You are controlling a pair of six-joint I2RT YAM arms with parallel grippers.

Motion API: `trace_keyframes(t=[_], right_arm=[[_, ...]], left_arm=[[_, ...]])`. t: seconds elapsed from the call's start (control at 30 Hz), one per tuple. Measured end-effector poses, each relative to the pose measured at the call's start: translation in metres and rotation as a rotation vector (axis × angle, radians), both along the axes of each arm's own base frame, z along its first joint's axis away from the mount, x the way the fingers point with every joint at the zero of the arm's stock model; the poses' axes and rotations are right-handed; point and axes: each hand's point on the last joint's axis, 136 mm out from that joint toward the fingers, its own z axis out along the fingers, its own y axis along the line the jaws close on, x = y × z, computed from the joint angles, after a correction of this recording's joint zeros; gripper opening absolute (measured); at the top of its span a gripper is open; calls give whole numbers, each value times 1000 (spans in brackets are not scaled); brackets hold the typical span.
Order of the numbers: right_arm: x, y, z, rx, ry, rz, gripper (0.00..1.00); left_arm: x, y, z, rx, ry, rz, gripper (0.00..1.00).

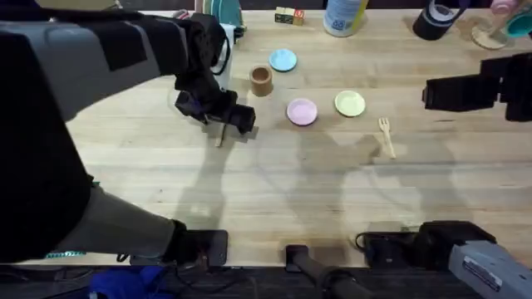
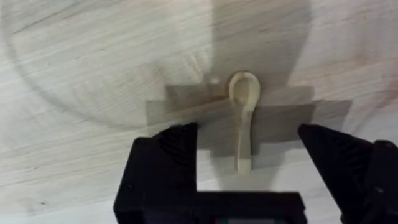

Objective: Pick up a utensil and set it on the pink plate, then put the other utensil in the container.

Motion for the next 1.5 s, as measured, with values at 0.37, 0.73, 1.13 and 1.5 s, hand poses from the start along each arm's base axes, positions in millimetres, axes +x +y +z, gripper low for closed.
trace_keyframes(t=[0.37, 0.73, 1.13, 1.5], right_arm=[[0, 0, 0, 0, 0, 0, 998], [0, 0, 0, 0, 0, 0, 999], [0, 0, 0, 0, 0, 0, 997], [0, 0, 0, 0, -1, 0, 997]], left_arm=[[1, 3, -1, 14, -12, 23, 510], [2, -2, 0, -13, -13, 25, 46], [-10, -22, 16, -8, 51, -40, 40], [9, -102, 69, -61, -100, -248, 40]])
